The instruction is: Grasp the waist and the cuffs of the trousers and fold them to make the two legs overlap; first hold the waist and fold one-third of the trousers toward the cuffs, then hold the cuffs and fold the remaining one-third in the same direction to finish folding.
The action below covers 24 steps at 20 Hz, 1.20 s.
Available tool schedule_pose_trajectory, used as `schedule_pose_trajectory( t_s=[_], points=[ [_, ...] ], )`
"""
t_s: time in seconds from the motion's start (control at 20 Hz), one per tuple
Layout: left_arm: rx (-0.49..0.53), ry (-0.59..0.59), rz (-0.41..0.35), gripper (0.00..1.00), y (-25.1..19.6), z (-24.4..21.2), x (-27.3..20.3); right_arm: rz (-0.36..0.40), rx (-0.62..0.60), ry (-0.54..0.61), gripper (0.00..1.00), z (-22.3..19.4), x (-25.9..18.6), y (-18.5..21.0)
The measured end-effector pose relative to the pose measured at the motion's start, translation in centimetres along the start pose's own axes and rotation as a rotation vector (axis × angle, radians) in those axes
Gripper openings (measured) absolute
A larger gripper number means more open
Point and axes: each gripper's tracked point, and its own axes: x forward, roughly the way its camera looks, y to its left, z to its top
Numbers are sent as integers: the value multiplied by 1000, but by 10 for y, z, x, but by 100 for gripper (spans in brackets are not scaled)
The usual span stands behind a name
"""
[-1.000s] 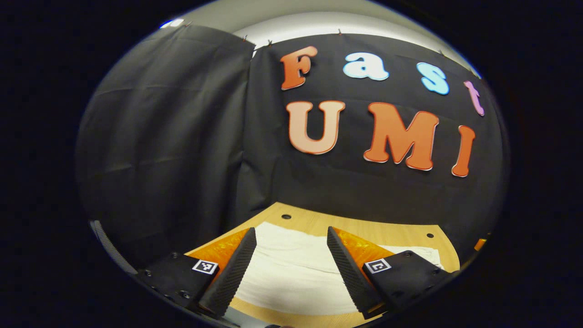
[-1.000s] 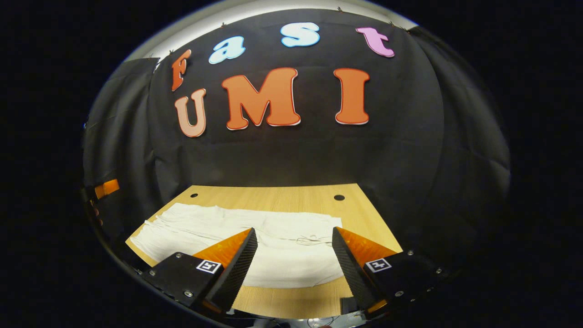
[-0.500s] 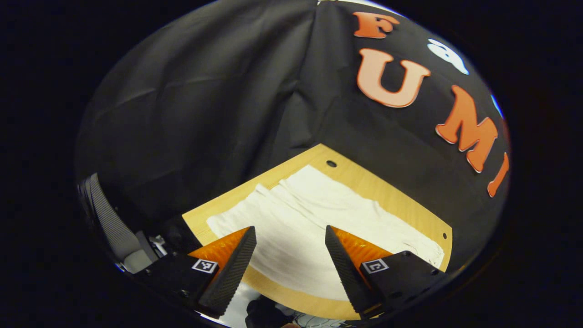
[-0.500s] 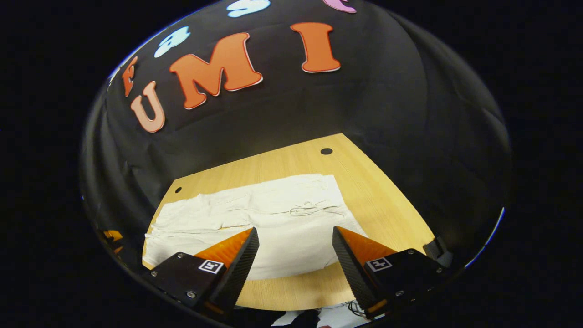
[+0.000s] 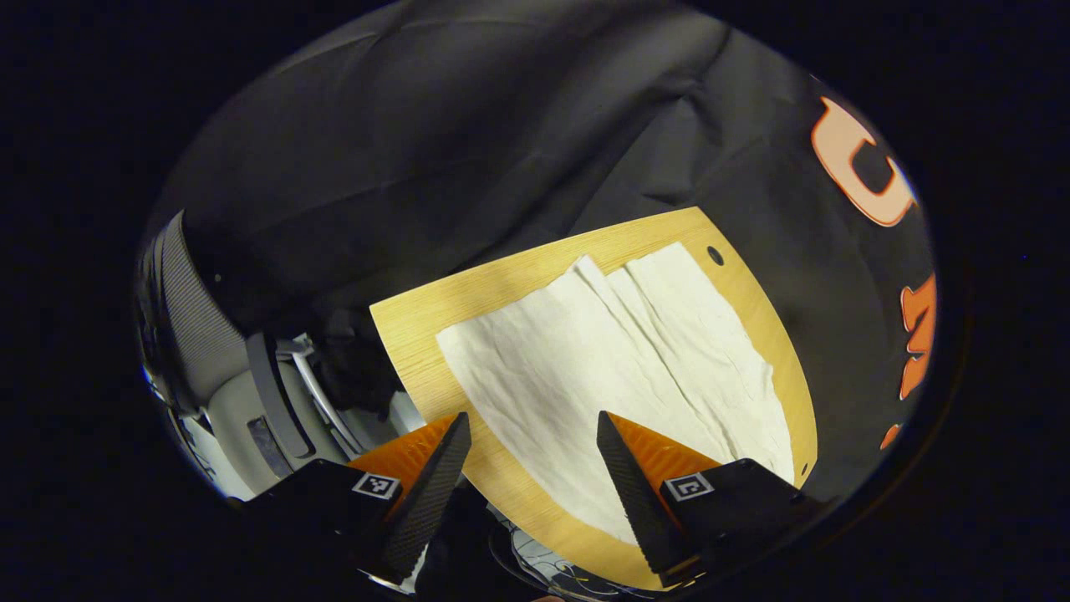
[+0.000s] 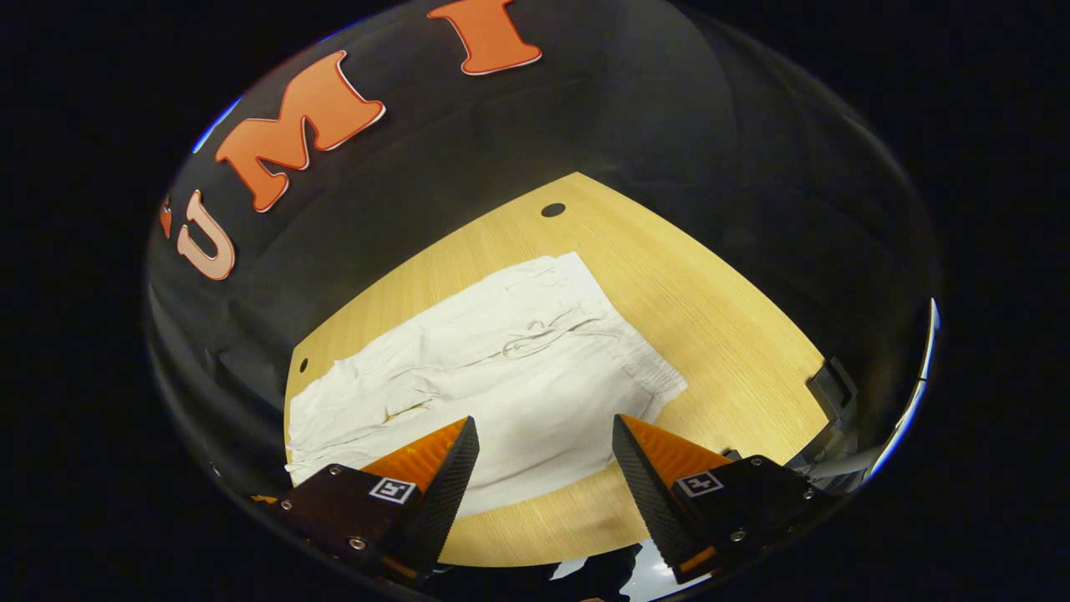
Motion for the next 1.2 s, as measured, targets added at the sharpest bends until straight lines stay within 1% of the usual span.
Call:
schedule_pose_trajectory(
  t_s=[0.05, 0.15, 0.3, 0.4, 0.45, 0.65, 0.7, 0.75, 0.8, 0.9, 1.0, 1.1, 1.15, 1.2],
  points=[
    [-27, 18, -10, 99, 3, 3, 7, -6, 8, 17, 97, -3, 4, -1],
    [-77, 56, -14, 100, 14, 4, 22, -4, 33, 40, 98, -6, 12, 1],
    [-138, 89, -18, 98, 30, 9, 42, -8, 62, 71, 97, -12, 24, -2],
    [-164, 118, -17, 100, 37, 14, 56, -2, 81, 99, 97, -16, 31, -1],
    [-182, 123, -33, 98, 37, 18, 63, 4, 95, 110, 97, -15, 35, 1],
    [-247, 155, -102, 97, 34, 27, 79, 34, 161, 130, 97, -15, 46, 5],
    [-267, 147, -133, 100, 31, 31, 79, 30, 174, 135, 97, -15, 49, 4],
    [-290, 143, -149, 91, 30, 34, 82, 30, 183, 139, 97, -15, 52, 3],
    [-298, 149, -146, 94, 32, 33, 84, 27, 190, 142, 97, -17, 54, 3],
    [-297, 143, -160, 80, 26, 38, 89, 22, 197, 152, 97, -21, 60, 2],
    [-263, 140, -171, 78, 21, 40, 94, 9, 204, 159, 97, -24, 66, -1],
    [-234, 130, -195, 70, 7, 46, 102, 4, 219, 162, 97, -26, 68, -2],
    [-212, 129, -191, 67, 3, 47, 106, 6, 225, 158, 97, -26, 68, -3],
    [-194, 122, -203, 61, -4, 48, 111, 0, 229, 158, 97, -28, 69, -6]
  ],
)
